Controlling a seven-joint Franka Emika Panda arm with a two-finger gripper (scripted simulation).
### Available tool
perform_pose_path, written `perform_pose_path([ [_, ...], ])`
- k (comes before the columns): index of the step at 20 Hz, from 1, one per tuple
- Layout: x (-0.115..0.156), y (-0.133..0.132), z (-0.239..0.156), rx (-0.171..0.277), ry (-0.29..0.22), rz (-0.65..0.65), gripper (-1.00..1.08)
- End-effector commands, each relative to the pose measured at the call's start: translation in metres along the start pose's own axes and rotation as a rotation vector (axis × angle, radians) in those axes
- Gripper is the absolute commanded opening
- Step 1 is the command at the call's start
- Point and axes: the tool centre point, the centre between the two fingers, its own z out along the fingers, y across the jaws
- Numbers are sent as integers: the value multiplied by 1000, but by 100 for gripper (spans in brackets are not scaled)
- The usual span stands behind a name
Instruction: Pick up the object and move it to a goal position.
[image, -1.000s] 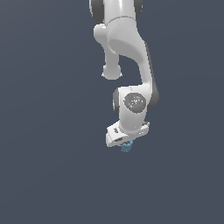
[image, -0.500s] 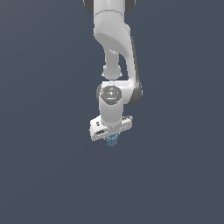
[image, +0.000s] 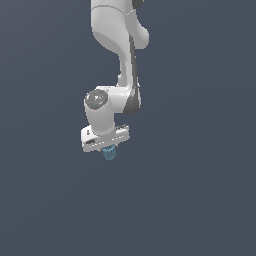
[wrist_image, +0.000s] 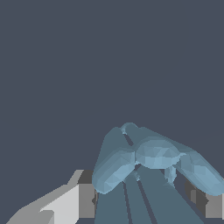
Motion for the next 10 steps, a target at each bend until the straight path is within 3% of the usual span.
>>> perform_pose_path([
  [1,-10,11,-1,0,0,-2,-100],
  [10,-16,21,-1,0,0,-2,-100],
])
